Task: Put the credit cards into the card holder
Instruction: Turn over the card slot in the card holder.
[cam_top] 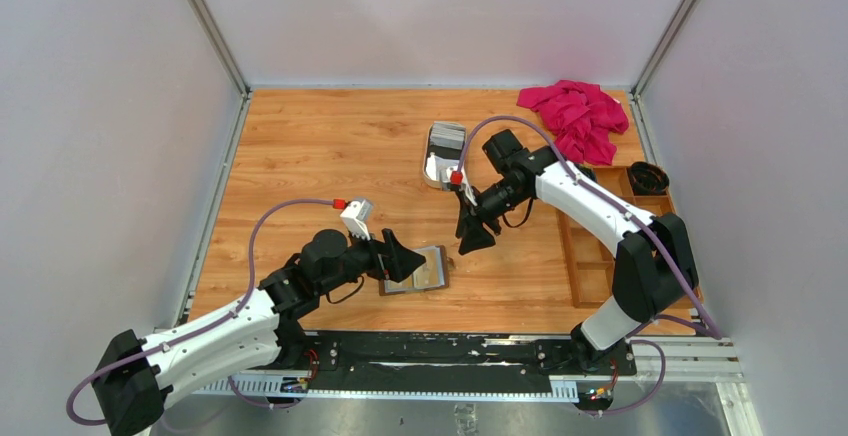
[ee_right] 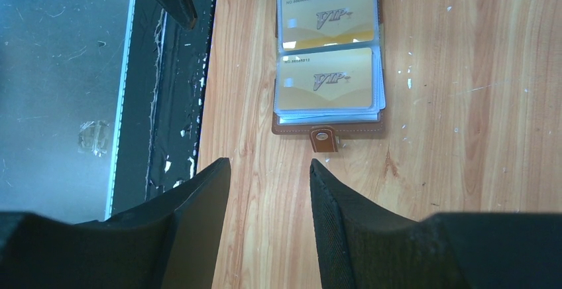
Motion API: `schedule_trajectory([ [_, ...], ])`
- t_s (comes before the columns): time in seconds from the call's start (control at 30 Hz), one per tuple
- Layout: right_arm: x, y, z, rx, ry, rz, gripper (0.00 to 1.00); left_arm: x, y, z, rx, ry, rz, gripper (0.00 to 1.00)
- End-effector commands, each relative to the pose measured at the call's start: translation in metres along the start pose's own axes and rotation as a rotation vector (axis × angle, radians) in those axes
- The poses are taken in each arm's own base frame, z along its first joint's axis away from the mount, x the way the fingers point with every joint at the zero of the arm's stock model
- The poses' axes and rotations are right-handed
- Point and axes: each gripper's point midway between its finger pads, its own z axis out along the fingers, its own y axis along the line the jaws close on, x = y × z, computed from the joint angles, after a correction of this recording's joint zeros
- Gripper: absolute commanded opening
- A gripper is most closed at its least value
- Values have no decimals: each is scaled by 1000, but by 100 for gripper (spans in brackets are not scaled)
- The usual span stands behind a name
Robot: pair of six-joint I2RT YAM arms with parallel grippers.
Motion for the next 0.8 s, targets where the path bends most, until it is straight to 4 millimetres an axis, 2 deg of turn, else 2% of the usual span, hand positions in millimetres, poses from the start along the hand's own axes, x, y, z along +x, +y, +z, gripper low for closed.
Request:
schedule_trajectory([
  [0.0,1,9,-5,-19,-24,5,51,0,-1,1,12,-6,0,99],
  [0.77,2,7,-7,-15,-31,13,51,5,-1,5,19,17,-5,99],
])
